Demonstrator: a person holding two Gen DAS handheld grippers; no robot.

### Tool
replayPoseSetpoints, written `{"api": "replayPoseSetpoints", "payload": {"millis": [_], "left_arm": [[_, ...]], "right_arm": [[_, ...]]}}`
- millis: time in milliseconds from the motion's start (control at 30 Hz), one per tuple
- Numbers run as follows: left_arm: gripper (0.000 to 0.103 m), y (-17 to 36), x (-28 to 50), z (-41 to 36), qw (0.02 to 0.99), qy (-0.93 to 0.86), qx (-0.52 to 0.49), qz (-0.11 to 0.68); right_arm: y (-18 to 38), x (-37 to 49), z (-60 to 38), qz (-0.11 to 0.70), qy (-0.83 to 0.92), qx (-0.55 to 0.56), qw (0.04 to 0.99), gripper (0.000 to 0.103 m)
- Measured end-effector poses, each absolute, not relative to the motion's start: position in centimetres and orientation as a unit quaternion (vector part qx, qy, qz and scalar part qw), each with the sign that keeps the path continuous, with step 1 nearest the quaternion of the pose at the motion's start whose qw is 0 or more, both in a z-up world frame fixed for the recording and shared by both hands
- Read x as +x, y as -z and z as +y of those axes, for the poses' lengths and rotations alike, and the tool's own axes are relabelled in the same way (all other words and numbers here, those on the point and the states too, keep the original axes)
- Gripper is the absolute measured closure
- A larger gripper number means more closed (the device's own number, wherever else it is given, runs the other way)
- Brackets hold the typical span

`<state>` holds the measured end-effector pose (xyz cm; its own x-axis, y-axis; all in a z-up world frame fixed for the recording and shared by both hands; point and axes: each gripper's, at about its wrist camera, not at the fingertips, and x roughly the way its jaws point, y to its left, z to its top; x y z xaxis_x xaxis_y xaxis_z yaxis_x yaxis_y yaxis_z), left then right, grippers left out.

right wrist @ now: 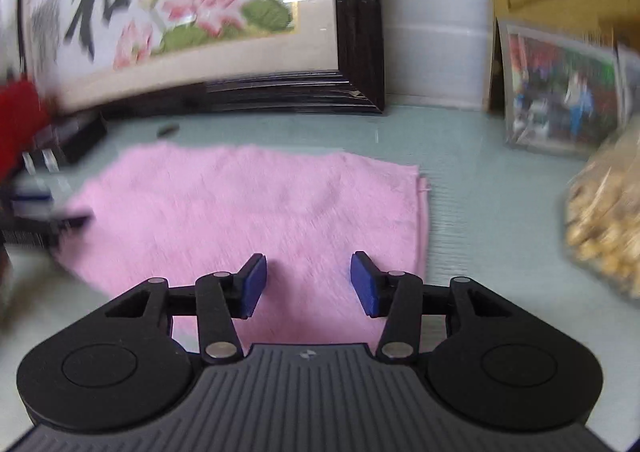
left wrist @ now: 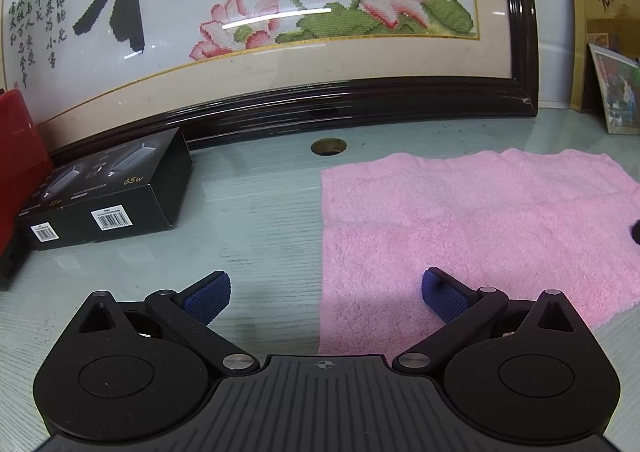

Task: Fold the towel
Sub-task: 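Pinch and smooth the folded towel edge with the right tool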

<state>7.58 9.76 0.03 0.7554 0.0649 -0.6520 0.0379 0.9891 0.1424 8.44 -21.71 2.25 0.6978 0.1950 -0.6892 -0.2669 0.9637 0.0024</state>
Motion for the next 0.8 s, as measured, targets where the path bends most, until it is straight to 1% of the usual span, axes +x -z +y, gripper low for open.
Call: {"api": "replayPoseSetpoints", "payload": {"millis": [33,67,100,167,333,367,467,533,633,800], "left_arm": [[0.0,0.0,7.4,9.6,0.934,-0.006,0.082,0.347],[0.0,0.0,7.3,9.5,0.935,-0.005,0.091,0.344],[0.0,0.0,7.2,9.3,0.935,-0.004,0.1,0.341],[0.0,0.0,6.8,9.0,0.935,-0.002,0.121,0.334],[0.0,0.1,5.4,7.9,0.934,0.001,0.181,0.308],[0.0,0.1,5.1,7.7,0.934,0.001,0.191,0.303],[0.0,0.1,4.6,7.4,0.934,0.001,0.207,0.292],[0.0,0.0,4.5,7.6,0.934,0.003,0.203,0.293],[0.0,-0.3,4.8,8.3,0.935,0.007,0.183,0.304],[0.0,-0.7,5.3,9.8,0.936,-0.017,0.155,0.317]], "right_arm": [[-2.1,8.1,-21.9,0.363,-0.117,-0.058,0.923,0.036],[-2.0,7.8,-22.2,0.358,-0.11,-0.067,0.925,0.029],[-2.0,7.8,-22.6,0.361,-0.109,-0.062,0.924,0.027],[-2.0,7.9,-23.3,0.371,-0.111,-0.049,0.921,0.027],[-2.3,7.5,-23.4,0.369,-0.112,-0.06,0.921,0.028],[-2.7,7.6,-23.7,0.369,-0.115,-0.047,0.921,0.028],[-3.3,9.0,-25.6,0.379,-0.123,0.045,0.916,0.028],[-3.3,10.1,-26.7,0.387,-0.115,0.093,0.91,0.028],[-2.9,11.8,-27.9,0.4,-0.105,0.135,0.901,0.028],[-2.0,12.5,-28.3,0.402,-0.126,0.17,0.891,0.027]]}}
